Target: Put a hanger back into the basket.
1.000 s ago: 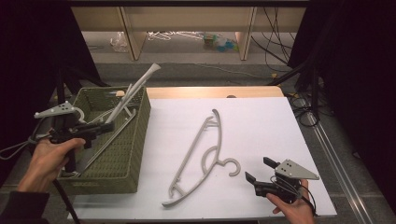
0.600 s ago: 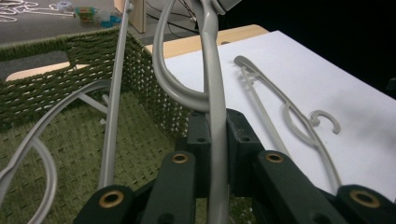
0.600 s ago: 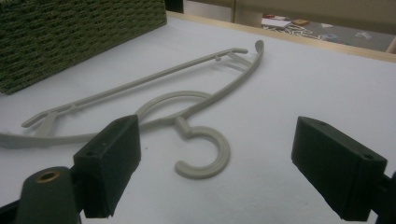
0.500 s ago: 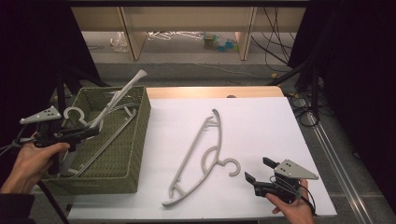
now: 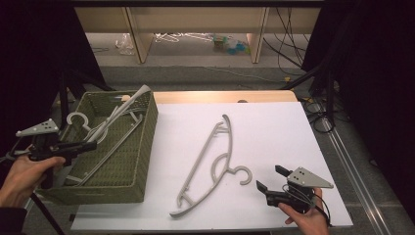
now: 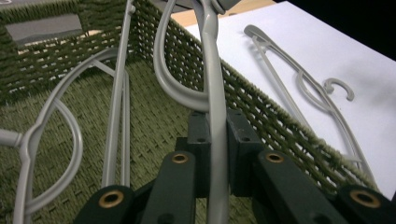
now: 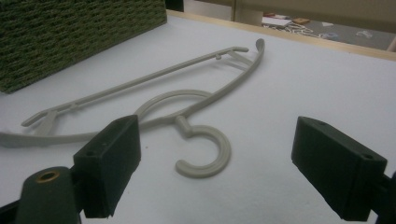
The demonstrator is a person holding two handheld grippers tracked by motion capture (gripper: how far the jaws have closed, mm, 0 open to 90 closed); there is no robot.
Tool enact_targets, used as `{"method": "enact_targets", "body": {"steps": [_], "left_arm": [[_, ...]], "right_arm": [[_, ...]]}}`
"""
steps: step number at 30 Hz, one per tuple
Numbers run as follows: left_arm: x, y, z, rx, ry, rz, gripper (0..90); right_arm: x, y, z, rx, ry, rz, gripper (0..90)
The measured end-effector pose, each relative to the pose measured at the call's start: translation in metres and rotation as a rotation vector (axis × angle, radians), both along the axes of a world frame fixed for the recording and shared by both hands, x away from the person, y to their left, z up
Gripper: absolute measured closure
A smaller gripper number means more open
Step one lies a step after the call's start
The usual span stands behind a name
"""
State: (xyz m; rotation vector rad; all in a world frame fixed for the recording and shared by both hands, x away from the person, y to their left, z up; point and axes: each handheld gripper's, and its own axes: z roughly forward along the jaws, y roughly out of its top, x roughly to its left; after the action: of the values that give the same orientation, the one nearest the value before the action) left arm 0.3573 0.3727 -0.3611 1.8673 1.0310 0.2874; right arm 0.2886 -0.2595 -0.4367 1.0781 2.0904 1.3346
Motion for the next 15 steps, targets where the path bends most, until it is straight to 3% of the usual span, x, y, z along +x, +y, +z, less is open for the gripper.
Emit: {"method": "enact_targets", "body": {"steps": [1, 9, 15], "left_arm": [[0.0, 0.001, -0.001, 0.005, 0.0, 0.003, 81.4], [0.004, 0.008, -0.013, -0.028, 0.04, -0.008, 81.3], [0.012, 0.007, -0.025, -0.016, 0.087, 0.014, 81.2]], "right_arm": [[0.001, 0.001, -0.001, 0.021, -0.009, 0.008, 16.7], [0.001, 0.001, -0.002, 0.02, -0.009, 0.007, 16.7], [0.001, 0.001, -0.001, 0.02, -0.008, 0.007, 16.8]]}}
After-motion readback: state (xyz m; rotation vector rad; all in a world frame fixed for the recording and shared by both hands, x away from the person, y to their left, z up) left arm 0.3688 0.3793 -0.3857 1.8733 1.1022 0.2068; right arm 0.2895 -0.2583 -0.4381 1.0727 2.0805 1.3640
